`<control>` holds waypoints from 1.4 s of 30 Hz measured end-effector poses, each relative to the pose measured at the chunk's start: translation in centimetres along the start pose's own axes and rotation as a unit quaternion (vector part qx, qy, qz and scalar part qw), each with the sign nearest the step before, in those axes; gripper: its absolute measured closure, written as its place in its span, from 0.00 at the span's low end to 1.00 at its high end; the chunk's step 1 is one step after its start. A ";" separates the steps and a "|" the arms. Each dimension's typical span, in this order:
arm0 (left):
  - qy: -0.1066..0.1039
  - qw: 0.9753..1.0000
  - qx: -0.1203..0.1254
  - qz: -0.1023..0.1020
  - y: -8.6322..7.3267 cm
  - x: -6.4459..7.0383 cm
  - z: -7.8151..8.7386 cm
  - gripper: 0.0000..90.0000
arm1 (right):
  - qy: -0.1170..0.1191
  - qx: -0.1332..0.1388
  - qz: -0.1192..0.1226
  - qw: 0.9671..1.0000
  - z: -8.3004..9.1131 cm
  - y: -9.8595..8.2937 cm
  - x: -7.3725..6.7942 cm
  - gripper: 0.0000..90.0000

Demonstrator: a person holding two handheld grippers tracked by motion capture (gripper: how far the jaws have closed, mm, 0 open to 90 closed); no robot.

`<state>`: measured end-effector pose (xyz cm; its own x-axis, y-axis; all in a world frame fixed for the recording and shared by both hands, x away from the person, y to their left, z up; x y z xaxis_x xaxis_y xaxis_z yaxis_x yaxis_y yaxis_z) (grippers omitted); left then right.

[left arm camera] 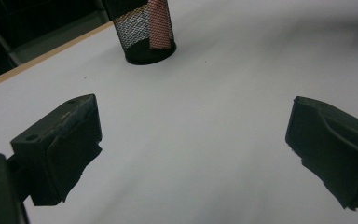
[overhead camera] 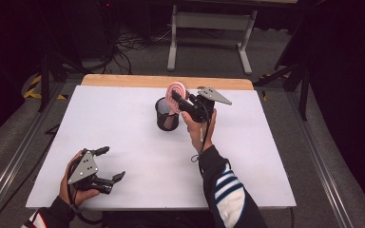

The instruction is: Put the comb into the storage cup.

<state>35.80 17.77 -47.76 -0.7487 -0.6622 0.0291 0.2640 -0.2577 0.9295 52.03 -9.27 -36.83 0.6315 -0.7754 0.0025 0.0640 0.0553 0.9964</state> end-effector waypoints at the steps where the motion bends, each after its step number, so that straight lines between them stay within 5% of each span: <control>1: 0.000 1.000 -0.001 0.000 0.0 0.0 0.0 0.05 | 0.000 -0.002 0.004 1.000 0.0 0.0 -0.1 0.70; 19: 0.001 1.000 -0.004 0.000 0.0 0.0 -0.2 0.05 | -0.017 -0.026 0.021 0.999 0.5 -0.8 0.6 0.58; 42: 0.004 1.000 -0.004 0.005 -0.1 -0.3 -0.2 0.05 | -0.027 -0.031 0.055 0.998 1.3 -0.1 0.6 0.56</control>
<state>36.07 17.85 -47.90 -0.7407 -0.6709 0.0351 0.2758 -0.2561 0.9265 51.44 -10.54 -36.82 0.5941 -0.7956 0.1185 0.0447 0.1798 0.9827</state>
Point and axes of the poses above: each handheld gripper's, and its own axes: z roughly backward along the jaws, y roughly out of its top, x roughly to its right, the point moved 6 cm from there along -z, roughly forward along the jaws, and after that the axes turned 12 degrees about z, right-handed, at the moved point
